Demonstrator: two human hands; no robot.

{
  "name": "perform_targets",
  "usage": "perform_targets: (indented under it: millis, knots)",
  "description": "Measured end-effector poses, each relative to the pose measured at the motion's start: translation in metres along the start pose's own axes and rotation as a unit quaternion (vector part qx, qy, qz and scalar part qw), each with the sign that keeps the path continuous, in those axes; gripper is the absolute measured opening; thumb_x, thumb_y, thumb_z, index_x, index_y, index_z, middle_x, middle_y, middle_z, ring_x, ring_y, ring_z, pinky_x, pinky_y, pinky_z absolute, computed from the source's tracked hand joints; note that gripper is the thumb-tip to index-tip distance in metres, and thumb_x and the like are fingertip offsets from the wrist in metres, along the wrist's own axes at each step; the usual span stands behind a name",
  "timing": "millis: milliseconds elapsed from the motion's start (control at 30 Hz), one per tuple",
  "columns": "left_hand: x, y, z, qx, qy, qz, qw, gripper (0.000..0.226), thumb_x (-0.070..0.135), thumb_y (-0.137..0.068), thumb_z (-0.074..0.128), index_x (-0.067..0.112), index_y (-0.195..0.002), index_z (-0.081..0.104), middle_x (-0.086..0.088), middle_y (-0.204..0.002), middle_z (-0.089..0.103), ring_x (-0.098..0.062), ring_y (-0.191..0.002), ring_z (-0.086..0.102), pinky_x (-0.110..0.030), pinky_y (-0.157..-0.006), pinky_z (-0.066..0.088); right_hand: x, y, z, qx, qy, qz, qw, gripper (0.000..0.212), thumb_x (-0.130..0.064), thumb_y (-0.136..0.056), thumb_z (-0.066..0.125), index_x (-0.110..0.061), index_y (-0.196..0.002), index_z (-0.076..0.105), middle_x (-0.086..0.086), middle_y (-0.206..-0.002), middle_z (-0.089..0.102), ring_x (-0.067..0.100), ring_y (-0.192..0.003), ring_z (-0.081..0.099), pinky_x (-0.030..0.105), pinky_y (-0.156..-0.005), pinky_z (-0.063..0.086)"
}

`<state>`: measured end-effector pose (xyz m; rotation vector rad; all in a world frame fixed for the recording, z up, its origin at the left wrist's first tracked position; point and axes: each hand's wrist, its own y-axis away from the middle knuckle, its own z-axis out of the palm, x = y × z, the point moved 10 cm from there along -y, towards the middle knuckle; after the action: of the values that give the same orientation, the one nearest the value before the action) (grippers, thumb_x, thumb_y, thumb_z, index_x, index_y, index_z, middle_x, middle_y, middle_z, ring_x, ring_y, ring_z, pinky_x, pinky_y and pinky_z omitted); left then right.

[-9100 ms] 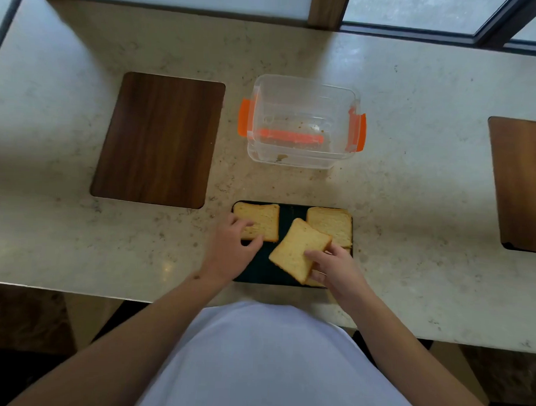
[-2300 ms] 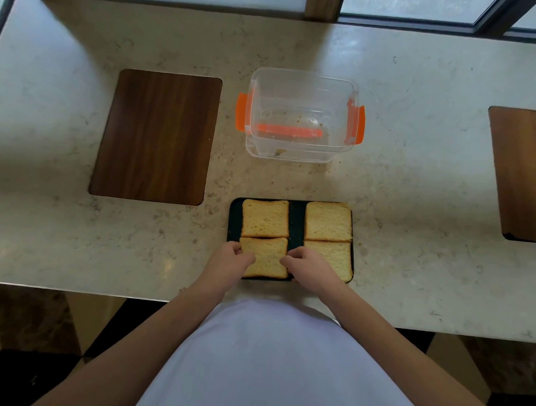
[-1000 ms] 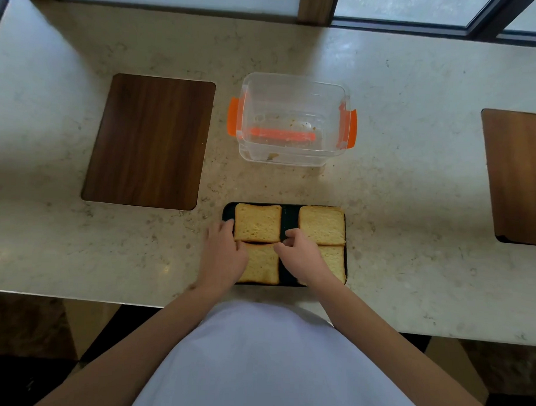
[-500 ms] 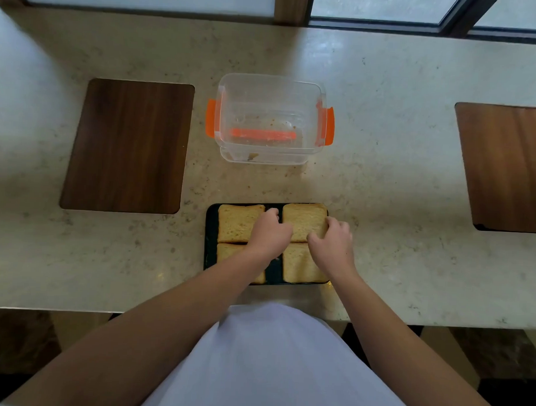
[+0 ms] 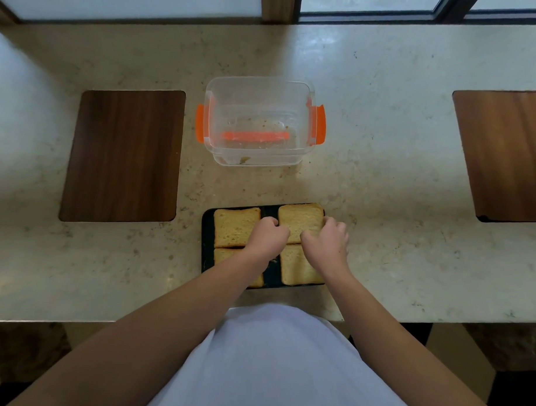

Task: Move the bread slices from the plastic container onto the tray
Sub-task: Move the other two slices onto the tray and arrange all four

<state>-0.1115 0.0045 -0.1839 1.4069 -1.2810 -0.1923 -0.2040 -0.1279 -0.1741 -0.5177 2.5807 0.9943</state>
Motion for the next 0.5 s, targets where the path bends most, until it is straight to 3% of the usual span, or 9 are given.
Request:
perform_targets:
  millis: [100, 167, 300, 400, 500]
  knots:
    - [0.0012, -0.0023, 0.0005, -0.002, -0.002, 0.001, 1.000, 0.044, 0.016, -0.093, 0.049, 0.007, -0.136, 0.049, 0.007, -0.097, 0.057, -0.004, -0.075, 0.045, -0.023, -0.063, 0.035, 0.0003, -0.0002, 0.0002, -0.003, -0.001, -0.001, 1.000, 0.063, -0.028, -0.087, 0.058, -0.005, -0.143, 0.040, 0.016, -0.144, 0.038, 0.032, -0.133, 0.033, 0.050, -0.109, 0.035]
    - [0.0016, -0.0032, 0.0004, -0.003, -0.002, -0.001, 1.000, 0.046, 0.016, -0.092, 0.049, 0.007, -0.138, 0.049, 0.003, -0.109, 0.057, -0.008, -0.087, 0.047, -0.026, -0.072, 0.037, -0.0001, -0.0008, 0.0000, -0.007, -0.008, 0.002, 1.000, 0.063, -0.028, -0.087, 0.059, -0.005, -0.143, 0.040, 0.016, -0.144, 0.036, 0.031, -0.133, 0.031, 0.049, -0.109, 0.035]
    - [0.0004, -0.0063, -0.0010, -0.003, 0.003, -0.003, 1.000, 0.044, 0.014, -0.093, 0.049, 0.005, -0.136, 0.050, -0.001, -0.116, 0.059, -0.010, -0.092, 0.050, -0.029, -0.080, 0.035, -0.0021, -0.0017, -0.0009, -0.015, -0.029, 0.005, 0.999, 0.061, -0.027, -0.086, 0.059, -0.006, -0.141, 0.042, 0.015, -0.142, 0.035, 0.031, -0.133, 0.030, 0.049, -0.109, 0.035]
    - [-0.0029, -0.0066, -0.0023, 0.007, 0.003, -0.005, 1.000, 0.052, 0.015, -0.095, 0.047, 0.005, -0.146, 0.039, -0.009, -0.145, 0.048, -0.022, -0.126, 0.047, -0.027, -0.087, 0.034, -0.0015, -0.0032, -0.0045, -0.016, -0.039, 0.009, 0.999, 0.060, -0.026, -0.085, 0.059, -0.005, -0.140, 0.045, 0.014, -0.142, 0.036, 0.030, -0.133, 0.033, 0.049, -0.109, 0.036]
    - [-0.0026, -0.0062, -0.0012, 0.002, 0.007, 0.000, 1.000, 0.054, 0.014, -0.095, 0.046, 0.007, -0.148, 0.037, -0.009, -0.146, 0.047, -0.018, -0.116, 0.049, -0.022, -0.082, 0.037, -0.0004, -0.0051, -0.0061, -0.020, -0.043, 0.016, 0.999, 0.060, -0.026, -0.085, 0.058, -0.006, -0.139, 0.046, 0.013, -0.142, 0.037, 0.030, -0.131, 0.036, 0.049, -0.108, 0.037]
